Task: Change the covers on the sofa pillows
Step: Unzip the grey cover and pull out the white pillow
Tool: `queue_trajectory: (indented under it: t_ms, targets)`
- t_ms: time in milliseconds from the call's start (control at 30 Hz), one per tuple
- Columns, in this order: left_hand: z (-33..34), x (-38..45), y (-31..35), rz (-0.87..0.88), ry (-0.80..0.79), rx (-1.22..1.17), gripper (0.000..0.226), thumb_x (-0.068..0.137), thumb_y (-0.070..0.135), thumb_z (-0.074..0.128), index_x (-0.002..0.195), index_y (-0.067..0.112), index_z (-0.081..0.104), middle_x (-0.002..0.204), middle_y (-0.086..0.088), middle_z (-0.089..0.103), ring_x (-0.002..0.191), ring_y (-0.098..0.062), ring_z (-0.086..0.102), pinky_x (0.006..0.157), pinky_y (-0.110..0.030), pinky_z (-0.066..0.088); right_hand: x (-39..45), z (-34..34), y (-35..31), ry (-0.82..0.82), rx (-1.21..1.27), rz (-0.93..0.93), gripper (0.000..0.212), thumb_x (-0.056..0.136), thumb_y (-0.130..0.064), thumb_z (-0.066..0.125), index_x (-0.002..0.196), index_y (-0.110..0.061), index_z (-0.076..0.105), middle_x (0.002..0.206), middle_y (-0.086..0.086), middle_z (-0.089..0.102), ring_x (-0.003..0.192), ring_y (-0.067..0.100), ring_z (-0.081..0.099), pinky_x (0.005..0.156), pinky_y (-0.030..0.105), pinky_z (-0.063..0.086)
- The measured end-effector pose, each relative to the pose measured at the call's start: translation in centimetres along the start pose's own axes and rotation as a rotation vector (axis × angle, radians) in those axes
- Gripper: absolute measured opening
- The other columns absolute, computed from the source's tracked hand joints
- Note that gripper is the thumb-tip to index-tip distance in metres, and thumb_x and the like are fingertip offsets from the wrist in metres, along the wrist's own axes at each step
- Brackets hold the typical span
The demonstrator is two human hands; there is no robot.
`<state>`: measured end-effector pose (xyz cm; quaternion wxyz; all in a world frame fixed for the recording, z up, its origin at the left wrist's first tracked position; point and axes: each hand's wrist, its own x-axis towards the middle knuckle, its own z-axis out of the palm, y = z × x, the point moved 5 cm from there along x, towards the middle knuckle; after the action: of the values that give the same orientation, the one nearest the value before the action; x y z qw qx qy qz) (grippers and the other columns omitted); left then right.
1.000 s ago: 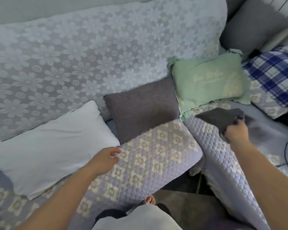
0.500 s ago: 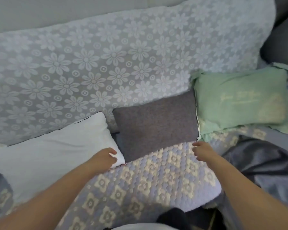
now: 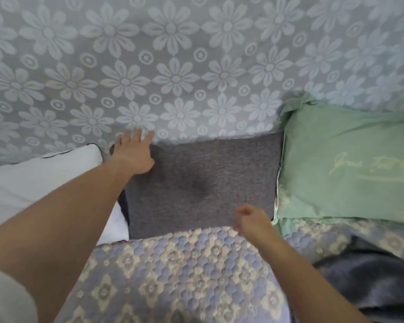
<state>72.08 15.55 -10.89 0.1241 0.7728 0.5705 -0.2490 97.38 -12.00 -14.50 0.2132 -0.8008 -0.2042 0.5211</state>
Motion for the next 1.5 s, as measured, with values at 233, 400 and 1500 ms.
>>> queue_trajectory:
  t_ms: [233,400,1500]
  targets:
    - [4.5,-7.9,3.6,0.152,0.114,0.223,0.063,0.084,0.065,0.058,0.129,0.025,0.043,0.131,-0.005,0.06,0.124,-0.03,0.054,0.104,-0.05,0.034,-2.8,1.8,5.4,-0.03,0.275,0.161,0.015,0.098,-0.008,0.053,0.108,-0.003,0.063,0.095,0.011,0.063,0.071,0.023,0.06,0.062,0.032,0.049]
    - [11.6,-21.1,5.4,0.427,-0.028,0.086,0.024,0.084,0.037,0.063,0.104,0.024,0.059,0.088,-0.007,0.073,0.083,-0.028,0.072,0.068,-0.036,0.049,-8.2,1.5,5.5,0.26,0.528,0.241,0.037,0.104,-0.045,0.043,0.119,-0.013,0.054,0.111,0.012,0.063,0.089,0.032,0.069,0.08,0.047,0.059]
    - [33.0,-9.6,-27.7,-1.036,0.271,-2.108,0.018,0.098,0.031,0.064,0.109,0.018,0.064,0.087,0.003,0.068,0.069,-0.012,0.063,0.055,-0.023,0.055,1.8,28.7,5.9,-0.303,-1.221,-0.391,0.058,0.102,-0.061,0.019,0.116,-0.019,0.055,0.119,0.008,0.06,0.113,0.031,0.054,0.102,0.048,0.037]
